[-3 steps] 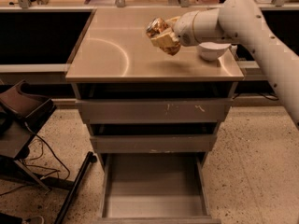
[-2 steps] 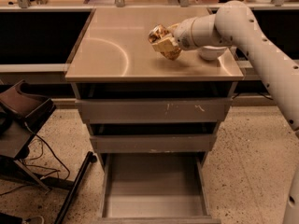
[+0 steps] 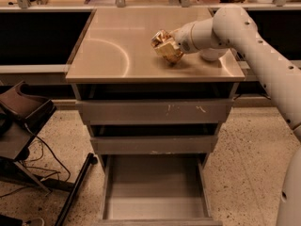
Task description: Pick orange can from bottom drawer and place on counter
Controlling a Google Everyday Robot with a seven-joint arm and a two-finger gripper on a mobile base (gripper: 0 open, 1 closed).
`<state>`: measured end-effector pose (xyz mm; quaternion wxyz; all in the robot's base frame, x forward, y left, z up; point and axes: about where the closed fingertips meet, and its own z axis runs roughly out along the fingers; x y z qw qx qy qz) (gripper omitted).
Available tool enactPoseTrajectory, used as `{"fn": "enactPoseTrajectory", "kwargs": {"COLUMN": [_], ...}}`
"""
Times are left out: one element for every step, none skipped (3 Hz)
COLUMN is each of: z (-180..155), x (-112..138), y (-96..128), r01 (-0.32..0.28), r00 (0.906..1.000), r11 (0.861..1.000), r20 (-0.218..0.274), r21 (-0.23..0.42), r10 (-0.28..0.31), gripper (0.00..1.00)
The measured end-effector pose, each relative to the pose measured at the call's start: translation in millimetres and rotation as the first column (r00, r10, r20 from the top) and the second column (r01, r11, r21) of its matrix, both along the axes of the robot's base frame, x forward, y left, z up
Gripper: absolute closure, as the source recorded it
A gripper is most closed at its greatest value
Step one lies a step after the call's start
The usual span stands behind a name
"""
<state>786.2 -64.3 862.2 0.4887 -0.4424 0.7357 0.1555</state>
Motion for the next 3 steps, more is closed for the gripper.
{"fn": "enactPoseTrajectory", "kwargs": {"z": [0.0, 0.0, -0.1], "x": [0.0, 0.0, 0.0], "y": [0.0, 0.1, 0.1], "r01": [0.000, 0.000, 0.000], "r00": [1.0000, 1.0000, 1.0000], "r11": [1.000, 1.000, 1.000], "r20": [0.000, 0.000, 0.000], "r21": [0.000, 0.000, 0.000], "r10": [0.000, 0.000, 0.000], "gripper": [0.58, 0.35, 0.11]}}
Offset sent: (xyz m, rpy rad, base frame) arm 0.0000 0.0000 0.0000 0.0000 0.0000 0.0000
